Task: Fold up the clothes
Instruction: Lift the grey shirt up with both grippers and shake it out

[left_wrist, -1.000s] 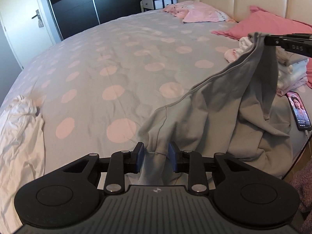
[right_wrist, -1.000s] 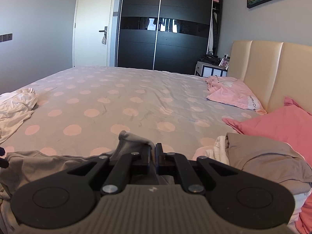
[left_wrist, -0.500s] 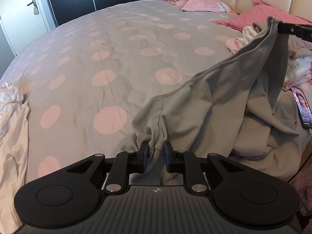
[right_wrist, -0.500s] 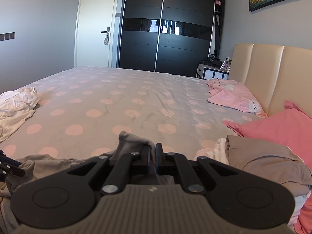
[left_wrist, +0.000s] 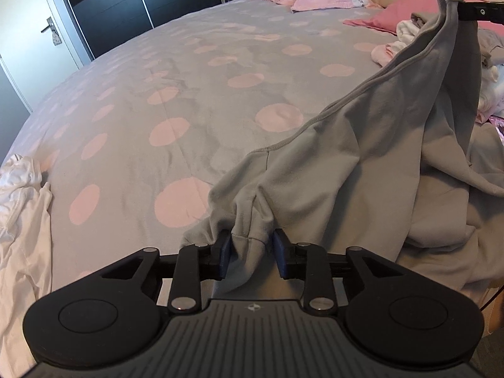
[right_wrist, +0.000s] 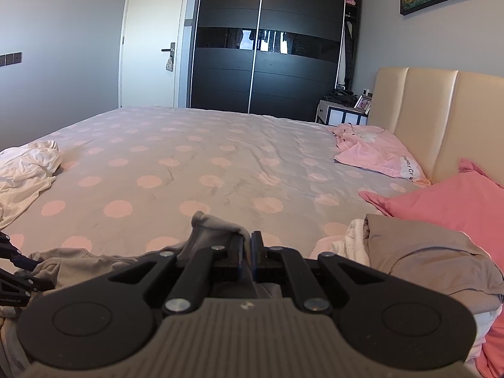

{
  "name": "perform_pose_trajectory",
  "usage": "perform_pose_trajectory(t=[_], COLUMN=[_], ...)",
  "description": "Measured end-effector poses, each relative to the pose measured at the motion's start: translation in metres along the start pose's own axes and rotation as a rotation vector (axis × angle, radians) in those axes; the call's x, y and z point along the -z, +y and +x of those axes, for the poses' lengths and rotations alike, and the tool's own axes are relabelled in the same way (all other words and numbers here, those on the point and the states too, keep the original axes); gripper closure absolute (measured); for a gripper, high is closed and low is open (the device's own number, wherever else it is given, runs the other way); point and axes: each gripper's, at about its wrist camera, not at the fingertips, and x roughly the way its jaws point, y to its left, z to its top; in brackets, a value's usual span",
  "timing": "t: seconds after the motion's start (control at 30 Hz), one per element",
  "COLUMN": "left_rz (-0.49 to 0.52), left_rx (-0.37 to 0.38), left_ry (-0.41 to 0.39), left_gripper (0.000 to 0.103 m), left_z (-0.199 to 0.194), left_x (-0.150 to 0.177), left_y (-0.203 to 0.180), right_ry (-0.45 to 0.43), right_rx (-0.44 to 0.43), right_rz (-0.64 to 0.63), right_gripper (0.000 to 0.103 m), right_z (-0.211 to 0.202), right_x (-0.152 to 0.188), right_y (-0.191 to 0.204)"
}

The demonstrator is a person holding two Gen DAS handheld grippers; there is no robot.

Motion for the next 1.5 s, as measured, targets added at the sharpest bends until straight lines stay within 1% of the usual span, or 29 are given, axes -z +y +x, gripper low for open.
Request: perform_pose_trajectory(t=[0.03,0.17,0.27,0.37,0.47,0.57,0.63,0.7,0.77,0.8,0.9,1.0,1.03,1.07,1.13,1.2,1.27,1.33,1.5], left_rz=[-0.004,-0.045,-0.102,-0.167,-0.225,-0.251,-0.261,-0.252,-0.246,-0.244,-0.255,-0.237,-0.231,-0.227,-0.228,-0.257,-0.266,-0.275,-0.260], left_rx=[0.000,0.009,0.036,0.056,0.055,0.028,0.005,-0.043,-0.091,-0.113,-0.100,-0.075,-0.068,-0.074,-0.098,-0.136,-0.127,-0.118,-0.109], left_ry=[-0.012,-0.073,-0.136,-0.235,-0.358,-0.492,-0.582,-0.661,-0.724,-0.749,-0.776,-0.808,-0.821,-0.862,-0.954,-1.063,-1.095,-1.126,-1.188], left_gripper=[0.092,0.095,0.095,0.095,0.096,0.096,0.096,0.096,0.096,0.096,0.096,0.096,0.096,0.096,0.096,0.096,0.096,0.096,0.096], left_z=[-0.003,-0.027,-0.055,-0.091,-0.135,-0.186,-0.220,-0.247,-0.271,-0.281,-0.297,-0.310,-0.315,-0.325,-0.348,-0.377,-0.394,-0.410,-0.436], left_x=[-0.001,-0.004,-0.007,-0.015,-0.023,-0.028,-0.031,-0.031,-0.030,-0.030,-0.027,-0.024,-0.023,-0.021,-0.017,-0.010,-0.008,-0.007,0.007], left_y=[0.001,0.012,0.028,0.051,0.081,0.107,0.122,0.127,0.131,0.133,0.133,0.122,0.119,0.115,0.111,0.113,0.114,0.115,0.102], right_ry=[0.000,0.001,0.007,0.014,0.002,-0.021,-0.047,-0.093,-0.161,-0.212,-0.381,-0.571,-0.628,-0.683,-0.777,-0.817,-0.833,-0.871,-0.944], right_rx=[0.001,0.018,0.040,0.059,0.063,0.050,0.016,-0.032,-0.055,-0.038,0.041,0.140,0.161,0.180,0.209,0.182,0.167,0.187,0.221], right_rz=[-0.001,-0.002,0.005,0.022,0.027,0.022,0.025,0.024,0.004,-0.009,-0.053,0.020,0.040,0.054,0.015,-0.042,-0.110,-0.145,-0.120], right_gripper=[0.097,0.097,0.097,0.097,0.097,0.097,0.097,0.097,0.097,0.097,0.098,0.098,0.098,0.098,0.098,0.098,0.098,0.098,0.098], right_z=[0.000,-0.001,-0.002,-0.003,-0.006,-0.012,-0.018,-0.029,-0.044,-0.056,-0.095,-0.145,-0.162,-0.179,-0.211,-0.236,-0.256,-0.273,-0.310], right_x=[0.000,-0.001,-0.002,-0.004,-0.009,-0.016,-0.023,-0.033,-0.048,-0.056,-0.083,-0.116,-0.126,-0.134,-0.147,-0.154,-0.156,-0.153,-0.141], right_y=[0.000,-0.001,-0.004,-0.007,-0.005,0.004,0.013,0.025,0.039,0.043,0.050,0.035,0.031,0.029,0.034,0.044,0.057,0.065,0.067])
